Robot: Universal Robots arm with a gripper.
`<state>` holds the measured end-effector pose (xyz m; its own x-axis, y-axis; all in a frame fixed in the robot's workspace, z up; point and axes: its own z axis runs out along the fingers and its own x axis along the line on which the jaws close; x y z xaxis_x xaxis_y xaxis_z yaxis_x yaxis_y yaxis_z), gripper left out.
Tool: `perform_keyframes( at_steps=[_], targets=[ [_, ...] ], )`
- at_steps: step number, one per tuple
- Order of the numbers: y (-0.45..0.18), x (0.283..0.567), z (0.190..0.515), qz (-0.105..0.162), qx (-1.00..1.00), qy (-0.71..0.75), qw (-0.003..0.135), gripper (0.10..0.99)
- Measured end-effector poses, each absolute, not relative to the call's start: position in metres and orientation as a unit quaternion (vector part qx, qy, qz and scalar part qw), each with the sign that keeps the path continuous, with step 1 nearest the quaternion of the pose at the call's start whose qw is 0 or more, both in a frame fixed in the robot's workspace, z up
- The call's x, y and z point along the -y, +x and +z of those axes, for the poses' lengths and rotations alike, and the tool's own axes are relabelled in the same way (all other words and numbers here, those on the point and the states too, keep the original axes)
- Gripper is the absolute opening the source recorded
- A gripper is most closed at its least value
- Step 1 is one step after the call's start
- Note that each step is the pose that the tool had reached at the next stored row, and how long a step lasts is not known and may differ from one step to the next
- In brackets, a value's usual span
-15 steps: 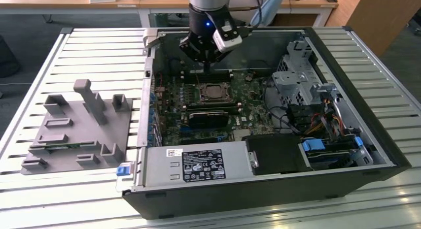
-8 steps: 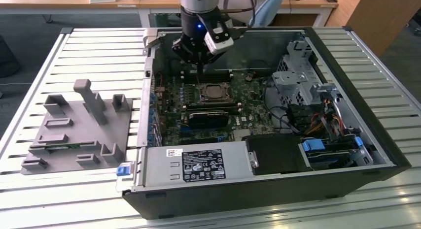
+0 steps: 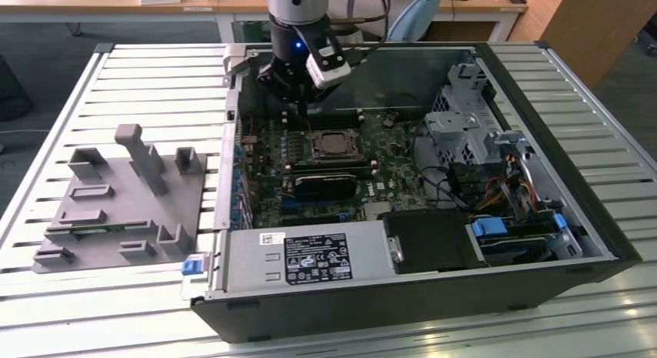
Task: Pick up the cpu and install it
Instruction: 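Install the first cpu locking lever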
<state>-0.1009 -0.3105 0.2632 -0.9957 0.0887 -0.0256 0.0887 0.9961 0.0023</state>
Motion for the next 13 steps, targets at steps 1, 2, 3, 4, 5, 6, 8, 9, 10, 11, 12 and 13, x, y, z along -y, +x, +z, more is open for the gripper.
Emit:
perform_keyframes(
  at_steps=[1,2,3,4,5,6,8,9,10,11,12,13],
  targets=[
    [-0.102,0.309,0.263,0.001,-0.999,0.044,0.013,0.106],
    [-0.104,0.308,0.262,0.001,-0.999,0.044,0.013,0.106],
    [-0.105,0.306,0.262,0.001,-0.999,0.044,0.013,0.106],
    [-0.106,0.304,0.261,0.001,-0.999,0.044,0.013,0.106],
    [-0.107,0.302,0.261,0.001,-0.999,0.044,0.013,0.106],
    [-0.107,0.300,0.260,0.001,-0.999,0.044,0.013,0.106],
    [-0.109,0.295,0.259,0.001,-0.999,0.044,0.013,0.106],
    [-0.109,0.292,0.258,0.001,-0.999,0.044,0.013,0.106],
    [-0.109,0.290,0.258,0.001,-0.999,0.044,0.013,0.106],
    [-0.109,0.288,0.257,0.001,-0.999,0.044,0.013,0.106],
    [-0.109,0.286,0.257,0.001,-0.999,0.043,0.013,0.106],
    [-0.109,0.284,0.256,0.001,-0.999,0.043,0.013,0.106]
  ],
)
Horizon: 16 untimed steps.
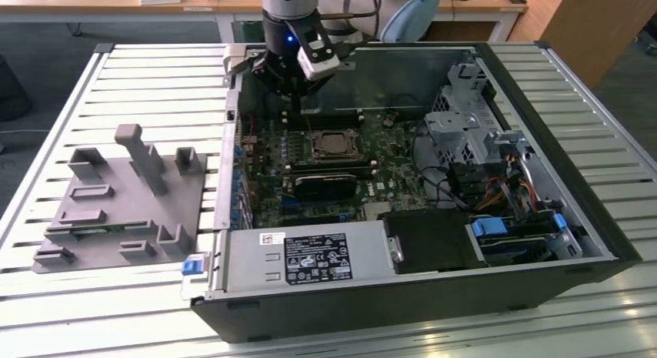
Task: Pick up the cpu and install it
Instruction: 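Install the first cpu locking lever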
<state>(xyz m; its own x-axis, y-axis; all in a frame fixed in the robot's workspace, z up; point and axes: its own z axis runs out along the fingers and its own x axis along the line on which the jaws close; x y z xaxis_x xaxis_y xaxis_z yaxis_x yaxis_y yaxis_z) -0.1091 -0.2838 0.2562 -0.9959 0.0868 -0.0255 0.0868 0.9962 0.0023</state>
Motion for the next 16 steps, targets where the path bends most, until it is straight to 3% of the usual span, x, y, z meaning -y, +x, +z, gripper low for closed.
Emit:
perform_keyframes(
  at_steps=[16],
  targets=[
    [-0.066,0.282,0.253,0.001,-0.999,0.043,0.013,0.106]
  ],
)
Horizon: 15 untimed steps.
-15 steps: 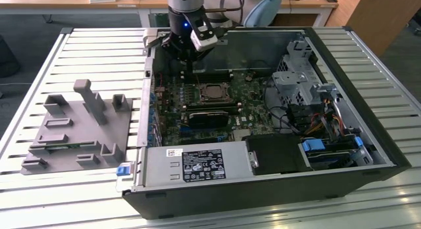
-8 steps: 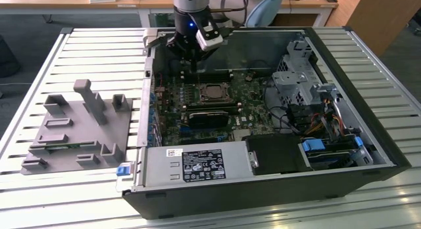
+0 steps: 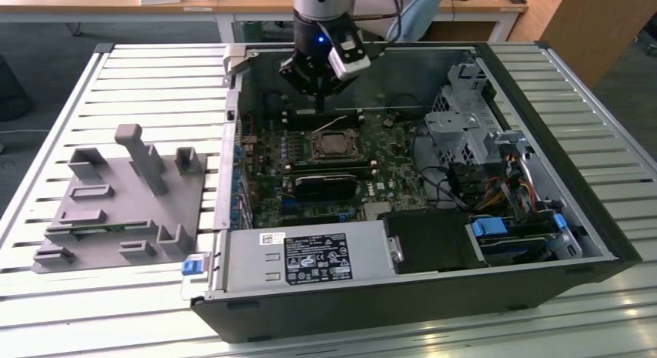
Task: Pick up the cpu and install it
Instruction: 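Install the first cpu locking lever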
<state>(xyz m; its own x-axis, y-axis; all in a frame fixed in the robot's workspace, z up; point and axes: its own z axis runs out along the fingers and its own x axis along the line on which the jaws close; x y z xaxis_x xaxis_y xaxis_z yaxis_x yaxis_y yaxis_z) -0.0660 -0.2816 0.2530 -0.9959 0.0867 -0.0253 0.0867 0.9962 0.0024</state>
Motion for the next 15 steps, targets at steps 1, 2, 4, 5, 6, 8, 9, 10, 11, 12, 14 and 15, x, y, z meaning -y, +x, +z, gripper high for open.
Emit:
perform_keyframes(
  at_steps=[1,2,4,5,6,8,9,10,11,12,14,15],
  targets=[
    [-0.066,0.282,0.253,0.001,-0.999,0.043,0.013,0.106],
    [-0.066,0.282,0.252,0.001,-0.999,0.043,0.013,0.106],
    [-0.066,0.282,0.252,0.007,-0.999,0.043,0.012,0.106],
    [-0.066,0.282,0.251,0.011,-0.999,0.044,0.012,0.106],
    [-0.066,0.282,0.250,0.014,-0.999,0.044,0.012,0.106],
    [-0.065,0.282,0.248,0.015,-0.999,0.044,0.013,0.106],
    [-0.065,0.282,0.248,0.015,-0.999,0.044,0.013,0.106],
    [-0.064,0.282,0.247,0.015,-0.999,0.044,0.013,0.106],
    [-0.062,0.282,0.246,0.015,-0.999,0.044,0.013,0.106],
    [-0.060,0.282,0.245,0.015,-0.999,0.043,0.013,0.106],
    [-0.057,0.282,0.242,0.015,-0.999,0.043,0.013,0.106],
    [-0.056,0.281,0.240,0.015,-0.999,0.043,0.013,0.106]
  ],
)
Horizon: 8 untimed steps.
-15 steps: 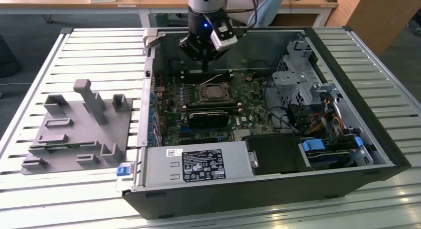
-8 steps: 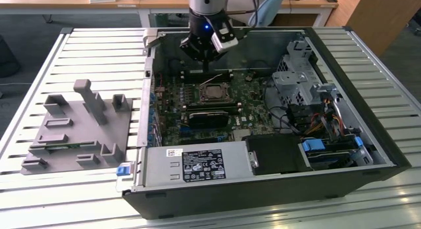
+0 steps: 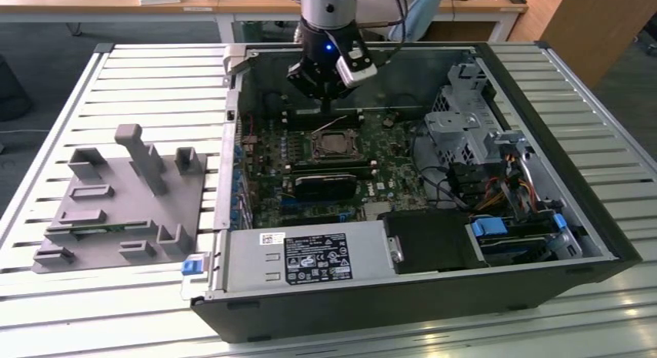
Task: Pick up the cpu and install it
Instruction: 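Install the first cpu locking lever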
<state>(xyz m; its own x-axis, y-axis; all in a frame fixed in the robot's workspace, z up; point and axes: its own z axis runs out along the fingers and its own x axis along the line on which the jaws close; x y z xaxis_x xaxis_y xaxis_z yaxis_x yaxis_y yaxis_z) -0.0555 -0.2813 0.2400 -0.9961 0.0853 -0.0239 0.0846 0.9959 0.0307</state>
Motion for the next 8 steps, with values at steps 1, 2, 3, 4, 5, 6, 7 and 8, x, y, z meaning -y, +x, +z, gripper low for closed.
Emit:
perform_keyframes(
  at_steps=[1,2,3,4,5,6,7,8],
  targets=[
    [-0.0550,0.2810,0.2382,0.015,-0.999,0.042,0.013,0.106],
    [-0.0546,0.2809,0.2364,0.015,-0.999,0.041,0.013,0.106],
    [-0.0543,0.2807,0.2346,0.015,-0.999,0.040,0.013,0.106],
    [-0.0539,0.2806,0.2328,0.015,-0.999,0.039,0.013,0.106],
    [-0.0534,0.2806,0.2315,0.015,-0.999,0.036,0.012,0.106],
    [-0.0534,0.2806,0.2308,0.015,-0.999,0.030,0.012,0.106],
    [-0.0532,0.2806,0.2301,0.015,-1.000,0.022,0.012,0.106],
    [-0.0525,0.2806,0.2293,0.015,-1.000,0.019,0.012,0.106]
  ],
)
